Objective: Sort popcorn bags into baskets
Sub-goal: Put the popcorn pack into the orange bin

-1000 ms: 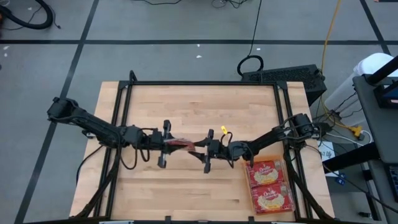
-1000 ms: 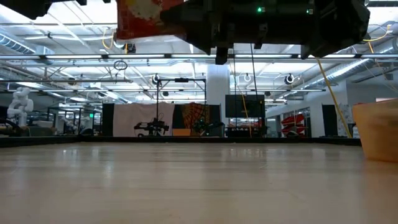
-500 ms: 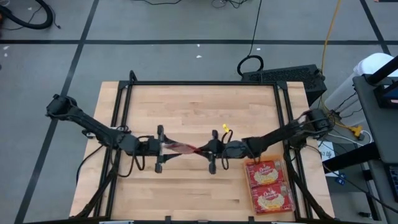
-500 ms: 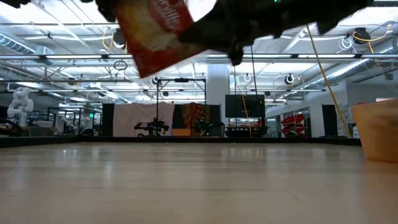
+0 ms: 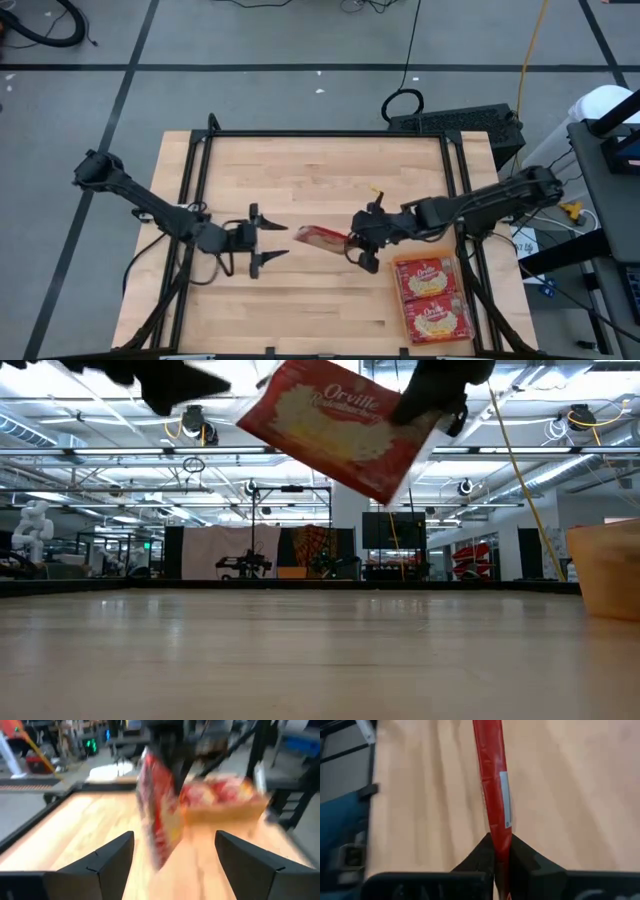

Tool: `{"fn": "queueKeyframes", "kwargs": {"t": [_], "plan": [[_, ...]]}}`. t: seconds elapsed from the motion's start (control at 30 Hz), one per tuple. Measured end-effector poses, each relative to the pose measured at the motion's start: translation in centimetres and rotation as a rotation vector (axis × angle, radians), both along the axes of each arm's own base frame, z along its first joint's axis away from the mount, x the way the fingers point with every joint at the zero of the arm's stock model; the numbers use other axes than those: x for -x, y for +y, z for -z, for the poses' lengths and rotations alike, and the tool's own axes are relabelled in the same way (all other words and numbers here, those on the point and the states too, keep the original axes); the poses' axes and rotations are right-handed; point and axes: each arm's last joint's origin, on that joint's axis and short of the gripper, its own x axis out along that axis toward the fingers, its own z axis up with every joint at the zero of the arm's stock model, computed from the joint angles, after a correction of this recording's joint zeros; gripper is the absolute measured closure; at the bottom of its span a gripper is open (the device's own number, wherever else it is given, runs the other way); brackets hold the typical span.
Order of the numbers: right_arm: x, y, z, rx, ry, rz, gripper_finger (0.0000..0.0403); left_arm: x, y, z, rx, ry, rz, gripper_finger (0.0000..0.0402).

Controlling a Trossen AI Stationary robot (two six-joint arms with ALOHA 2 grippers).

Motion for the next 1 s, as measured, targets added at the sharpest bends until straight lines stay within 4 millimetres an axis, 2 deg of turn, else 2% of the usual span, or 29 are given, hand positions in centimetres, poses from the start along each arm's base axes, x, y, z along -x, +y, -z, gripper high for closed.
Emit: {"fn": "queueKeyframes", "kwargs": {"t": [0.1,0.2,0.43,0.73,0.83,1.0], "plan": [[-0.4,0.0,0.0,-0.084,0.057,-0.017,0.0389,-0.8,-0.4,1.1,-0.009,0.028,-0.004,0.0129],[-0.8,0.3,0.9,-0.130,0.115,-0.048,0.0389,-1.8,-0.6,2.6,-0.001,0.069,-0.018,0.0130],[-1.2,0.6,3.6,-0.073,0.260,-0.067,0.0389,-3.7,-0.9,5.8,0.049,0.130,-0.045,0.0131],[-1.5,0.8,3.7,0.007,0.233,-0.101,0.0389,-5.4,-0.7,8.0,0.078,0.126,-0.003,0.0135],[-1.8,1.0,3.4,0.020,0.180,-0.136,0.0389,-5.8,-1.0,8.6,0.034,0.108,0.055,0.0174],[-2.1,1.2,3.2,0.032,0.138,-0.164,0.0389,-6.0,-1.0,8.8,0.018,0.096,0.057,0.0307]]}}
